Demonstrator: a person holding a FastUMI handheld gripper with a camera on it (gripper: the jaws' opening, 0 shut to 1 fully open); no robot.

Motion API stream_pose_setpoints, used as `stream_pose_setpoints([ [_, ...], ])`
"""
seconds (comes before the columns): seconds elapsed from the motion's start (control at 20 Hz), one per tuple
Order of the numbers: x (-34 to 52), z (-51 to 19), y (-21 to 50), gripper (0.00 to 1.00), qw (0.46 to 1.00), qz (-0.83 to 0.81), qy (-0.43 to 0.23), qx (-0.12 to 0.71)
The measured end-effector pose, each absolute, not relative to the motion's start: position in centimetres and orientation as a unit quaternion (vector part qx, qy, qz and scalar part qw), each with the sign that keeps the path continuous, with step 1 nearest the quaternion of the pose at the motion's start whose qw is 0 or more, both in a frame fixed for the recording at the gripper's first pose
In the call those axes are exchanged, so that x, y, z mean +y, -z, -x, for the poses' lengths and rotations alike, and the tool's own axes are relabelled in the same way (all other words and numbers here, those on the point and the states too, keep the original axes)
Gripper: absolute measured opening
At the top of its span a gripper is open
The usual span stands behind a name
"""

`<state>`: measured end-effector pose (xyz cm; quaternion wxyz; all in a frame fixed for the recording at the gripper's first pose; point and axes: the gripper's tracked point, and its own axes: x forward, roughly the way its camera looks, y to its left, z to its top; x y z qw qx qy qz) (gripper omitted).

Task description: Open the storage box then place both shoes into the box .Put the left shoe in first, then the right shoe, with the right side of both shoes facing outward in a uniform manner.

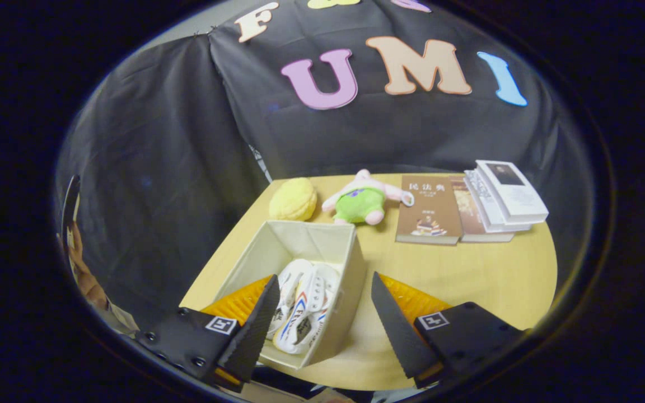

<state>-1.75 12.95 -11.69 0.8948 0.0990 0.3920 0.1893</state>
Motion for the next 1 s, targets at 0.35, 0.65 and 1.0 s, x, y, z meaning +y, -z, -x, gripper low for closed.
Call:
stream_pose_setpoints([
  [0.35, 4.6, -0.4, 6.7, 1.0, 0.942, -0.088, -0.141, 0.292],
  [0.65, -2.8, -1.3, 3.9, 1.0, 0.971, -0.051, -0.083, 0.217],
  [1.0, -7.2, -2.2, 1.9, 1.0, 0.986, -0.047, -0.038, 0.155],
])
